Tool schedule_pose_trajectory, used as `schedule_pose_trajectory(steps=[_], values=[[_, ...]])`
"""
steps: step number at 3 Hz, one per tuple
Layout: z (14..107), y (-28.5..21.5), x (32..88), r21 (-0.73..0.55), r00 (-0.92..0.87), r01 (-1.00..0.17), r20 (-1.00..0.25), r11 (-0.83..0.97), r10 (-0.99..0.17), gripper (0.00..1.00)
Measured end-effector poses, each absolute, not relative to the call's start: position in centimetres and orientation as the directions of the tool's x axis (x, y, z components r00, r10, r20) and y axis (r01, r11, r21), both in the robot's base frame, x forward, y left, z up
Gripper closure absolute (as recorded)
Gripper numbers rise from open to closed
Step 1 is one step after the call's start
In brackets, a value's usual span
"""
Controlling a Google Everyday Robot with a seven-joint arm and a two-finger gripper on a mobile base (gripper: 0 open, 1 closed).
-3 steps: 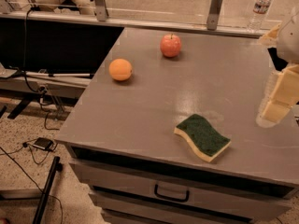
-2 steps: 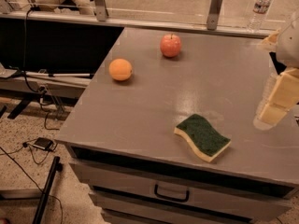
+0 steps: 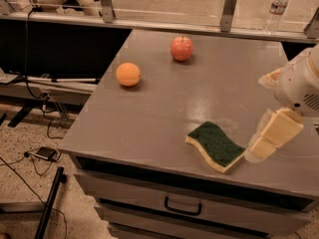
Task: Move sponge near apple
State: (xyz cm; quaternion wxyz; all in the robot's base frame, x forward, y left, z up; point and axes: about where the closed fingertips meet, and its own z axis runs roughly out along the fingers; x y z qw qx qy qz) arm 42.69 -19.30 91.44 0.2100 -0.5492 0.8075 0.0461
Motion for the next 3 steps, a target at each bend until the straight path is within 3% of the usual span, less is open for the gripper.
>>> schedule_pose_trajectory(steps=[1,2,3], values=[[86.17,-16.29,41.86,-0.109,-0.350,-0.888,-0.471,0.448,-0.810,0.00],[85.80,-16.15,41.86,-0.112,-0.352,-0.885,-0.472,0.451,-0.808,0.03],[85.87,-16.08,41.82,-0.113,-0.350,-0.886,-0.472,0.450,-0.809,0.26]])
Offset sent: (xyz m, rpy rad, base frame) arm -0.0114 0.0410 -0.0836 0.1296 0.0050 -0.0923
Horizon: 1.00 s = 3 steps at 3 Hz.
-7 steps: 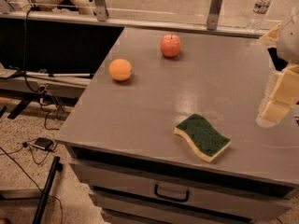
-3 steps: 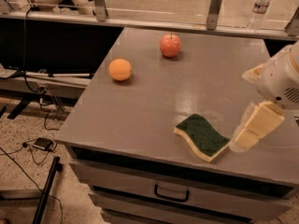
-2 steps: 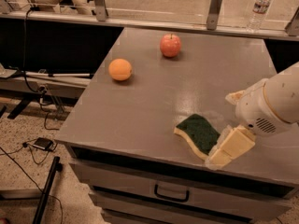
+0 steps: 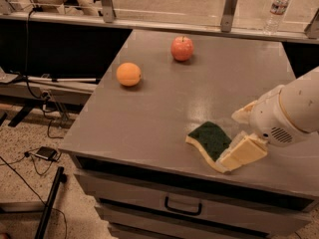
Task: Move sponge near apple
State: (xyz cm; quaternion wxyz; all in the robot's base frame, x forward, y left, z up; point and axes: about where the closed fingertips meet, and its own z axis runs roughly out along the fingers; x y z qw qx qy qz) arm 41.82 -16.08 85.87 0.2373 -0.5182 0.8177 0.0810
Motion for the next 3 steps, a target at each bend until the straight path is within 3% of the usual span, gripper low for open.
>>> schedule_pose_trajectory(steps=[1,2,3], values=[[85.95,-16.00,41.78,-0.115,-0.348,-0.886,-0.472,0.448,-0.810,0.49],[86.02,-15.92,41.74,-0.117,-0.346,-0.887,-0.471,0.447,-0.811,0.47],[86.10,-15.84,41.70,-0.119,-0.344,-0.887,-0.471,0.445,-0.812,0.23]])
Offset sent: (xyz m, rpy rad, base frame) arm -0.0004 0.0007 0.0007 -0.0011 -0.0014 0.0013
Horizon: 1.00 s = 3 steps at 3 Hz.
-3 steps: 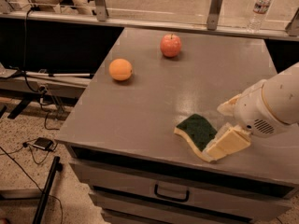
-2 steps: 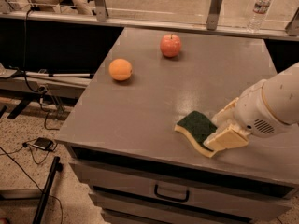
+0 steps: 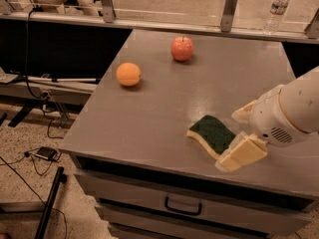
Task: Move sponge near apple
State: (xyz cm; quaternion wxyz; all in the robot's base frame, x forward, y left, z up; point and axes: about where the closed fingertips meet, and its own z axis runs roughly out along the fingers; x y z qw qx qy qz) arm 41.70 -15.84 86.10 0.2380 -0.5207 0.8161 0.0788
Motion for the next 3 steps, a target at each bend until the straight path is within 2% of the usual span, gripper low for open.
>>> schedule_pose_trajectory(steps=[1,3], values=[[85.9,-15.9,41.7,-0.103,-0.358,-0.885,-0.473,0.454,-0.805,0.00],[83.8,-17.1,42.7,0.014,-0.484,-0.833,-0.502,0.552,-0.717,0.00]])
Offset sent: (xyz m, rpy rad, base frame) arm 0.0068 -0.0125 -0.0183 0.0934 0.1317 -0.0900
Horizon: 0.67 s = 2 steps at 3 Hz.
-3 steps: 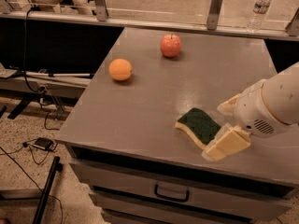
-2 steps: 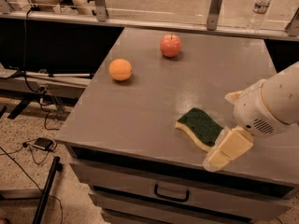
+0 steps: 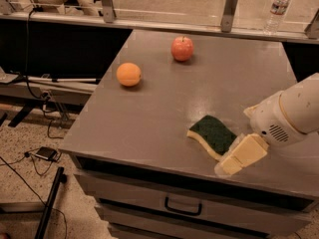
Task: Move sponge near apple
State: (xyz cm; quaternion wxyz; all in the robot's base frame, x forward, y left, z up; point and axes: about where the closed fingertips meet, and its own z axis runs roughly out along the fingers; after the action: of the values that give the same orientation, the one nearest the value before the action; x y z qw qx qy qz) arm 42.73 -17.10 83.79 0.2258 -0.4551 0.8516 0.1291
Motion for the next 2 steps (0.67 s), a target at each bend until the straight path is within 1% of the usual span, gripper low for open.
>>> schedule_pose_trajectory(steps=[1,2], values=[[83.96,-17.01,42.65,0.010,-0.480,-0.835,-0.502,0.550,-0.720,0.18],[84.17,-16.91,42.56,0.005,-0.477,-0.836,-0.501,0.549,-0.722,0.49]])
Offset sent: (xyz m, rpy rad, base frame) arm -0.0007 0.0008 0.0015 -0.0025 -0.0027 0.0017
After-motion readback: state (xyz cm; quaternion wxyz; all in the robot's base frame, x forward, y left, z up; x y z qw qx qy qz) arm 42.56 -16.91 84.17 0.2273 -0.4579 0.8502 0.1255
